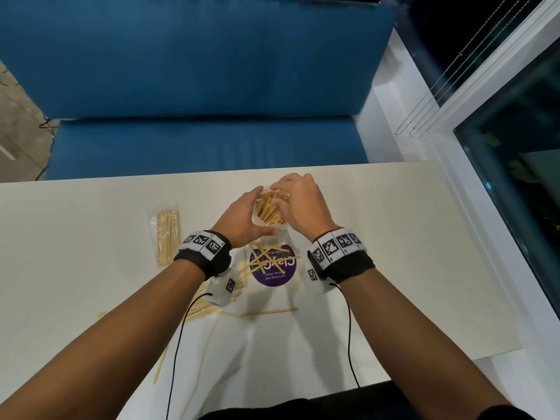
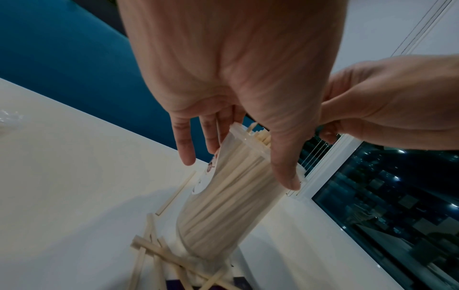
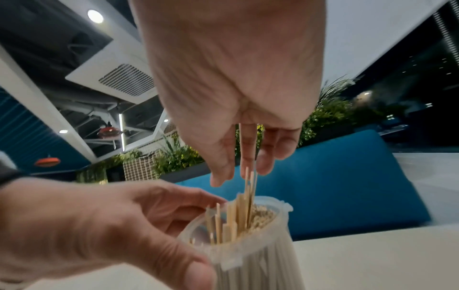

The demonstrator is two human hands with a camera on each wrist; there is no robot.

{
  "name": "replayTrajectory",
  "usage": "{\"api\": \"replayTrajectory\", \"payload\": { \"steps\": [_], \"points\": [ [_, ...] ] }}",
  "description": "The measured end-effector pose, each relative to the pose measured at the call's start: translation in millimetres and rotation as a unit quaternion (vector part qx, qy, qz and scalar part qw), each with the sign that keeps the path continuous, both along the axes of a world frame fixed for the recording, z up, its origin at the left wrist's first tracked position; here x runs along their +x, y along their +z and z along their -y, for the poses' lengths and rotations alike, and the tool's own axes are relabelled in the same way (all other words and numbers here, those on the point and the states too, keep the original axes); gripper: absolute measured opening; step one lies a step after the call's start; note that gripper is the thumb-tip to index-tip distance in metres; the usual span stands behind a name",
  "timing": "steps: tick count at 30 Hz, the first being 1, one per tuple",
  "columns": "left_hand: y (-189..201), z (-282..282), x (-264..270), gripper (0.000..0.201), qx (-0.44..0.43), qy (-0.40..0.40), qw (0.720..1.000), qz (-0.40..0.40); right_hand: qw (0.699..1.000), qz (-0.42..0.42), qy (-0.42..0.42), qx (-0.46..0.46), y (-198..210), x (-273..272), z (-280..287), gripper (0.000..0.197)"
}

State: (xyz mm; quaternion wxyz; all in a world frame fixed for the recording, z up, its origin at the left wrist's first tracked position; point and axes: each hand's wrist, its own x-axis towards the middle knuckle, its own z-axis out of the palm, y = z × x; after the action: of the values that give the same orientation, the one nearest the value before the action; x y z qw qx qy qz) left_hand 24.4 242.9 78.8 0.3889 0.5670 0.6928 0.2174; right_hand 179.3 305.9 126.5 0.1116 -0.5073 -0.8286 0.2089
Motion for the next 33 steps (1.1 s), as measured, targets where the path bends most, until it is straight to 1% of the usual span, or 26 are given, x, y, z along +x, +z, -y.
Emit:
{"api": "replayTrajectory", "payload": {
  "steps": [3, 5, 7, 8, 10, 12, 15, 17, 19, 20, 21, 24, 25, 27, 29, 30, 31, 33],
  "points": [
    [0.1, 0.7, 1.4, 0.113, 0.009, 0.003, 1.000, 0.013, 0.999, -0.015, -0.010, 0.026, 0.7, 9.2, 3.5, 0.032],
    [-2.1, 1.5, 2.4, 0.114, 0.014, 0.003, 0.999, 0.030, 0.999, -0.033, 0.036, 0.001, -2.1, 11.1, 3.8, 0.039],
    [-5.2, 2.6, 4.1, 0.113, 0.021, 0.007, 0.999, 0.045, 0.994, -0.008, 0.103, -0.022, -9.4, 8.2, 5.0, 0.045],
    [-6.5, 2.8, 5.2, 0.110, 0.025, 0.013, 0.999, 0.047, 0.992, 0.014, 0.128, -0.019, -13.9, 5.9, 5.4, 0.044],
    [-8.5, 3.4, 6.7, 0.102, 0.032, 0.027, 0.998, 0.036, 0.991, 0.032, 0.133, -0.012, -19.8, 1.7, 5.9, 0.031],
    [-10.3, 3.6, 7.6, 0.099, 0.041, 0.038, 0.998, 0.034, 0.993, 0.030, 0.118, -0.001, -22.0, -0.9, 3.7, 0.022],
    [-9.8, 5.1, 8.1, 0.099, 0.045, 0.040, 0.997, 0.041, 0.996, 0.028, 0.080, 0.000, -21.9, -5.3, 0.1, 0.020],
    [-9.2, 4.8, 8.5, 0.096, 0.045, 0.042, 0.997, 0.045, 1.000, -0.015, 0.007, -0.027, -20.1, -3.8, -3.8, 0.016],
    [-8.1, 4.9, 9.1, 0.096, 0.043, 0.046, 0.997, 0.047, 0.993, -0.072, -0.077, -0.054, -18.3, -0.9, -6.0, 0.014],
    [-8.4, 5.0, 8.9, 0.096, 0.044, 0.047, 0.997, 0.051, 0.989, -0.089, -0.098, -0.063, -19.7, -0.8, -6.0, 0.013],
    [-8.1, 5.4, 8.6, 0.096, 0.045, 0.048, 0.996, 0.053, 0.989, -0.087, -0.094, -0.073, -20.4, -2.3, -4.0, 0.014],
    [-6.3, 6.5, 8.3, 0.095, 0.048, 0.048, 0.996, 0.059, 0.997, -0.004, -0.004, -0.071, -25.7, -10.4, 8.5, 0.018],
    [-5.5, 6.1, 8.4, 0.095, 0.047, 0.045, 0.996, 0.062, 0.998, 0.004, 0.014, -0.056, -26.7, -10.4, 10.8, 0.021],
    [-4.4, 5.6, 8.3, 0.096, 0.046, 0.041, 0.996, 0.063, 1.000, -0.015, 0.007, -0.002, -23.7, -8.8, 11.2, 0.023],
    [-5.3, 5.5, 7.8, 0.097, 0.044, 0.044, 0.996, 0.063, 0.997, -0.046, -0.008, 0.060, -21.8, -7.7, 9.6, 0.022],
    [-5.9, 5.6, 7.5, 0.096, 0.045, 0.044, 0.996, 0.062, 0.996, -0.058, 0.000, 0.066, -21.9, -8.3, 9.7, 0.021],
    [-6.4, 5.8, 7.2, 0.095, 0.049, 0.042, 0.996, 0.060, 0.996, -0.063, 0.024, 0.057, -21.4, -9.7, 11.1, 0.020],
    [-8.2, 6.1, 6.1, 0.092, 0.058, 0.037, 0.996, 0.059, 0.994, -0.033, 0.094, 0.048, -24.3, -11.8, 12.9, 0.021]
  ]
}}
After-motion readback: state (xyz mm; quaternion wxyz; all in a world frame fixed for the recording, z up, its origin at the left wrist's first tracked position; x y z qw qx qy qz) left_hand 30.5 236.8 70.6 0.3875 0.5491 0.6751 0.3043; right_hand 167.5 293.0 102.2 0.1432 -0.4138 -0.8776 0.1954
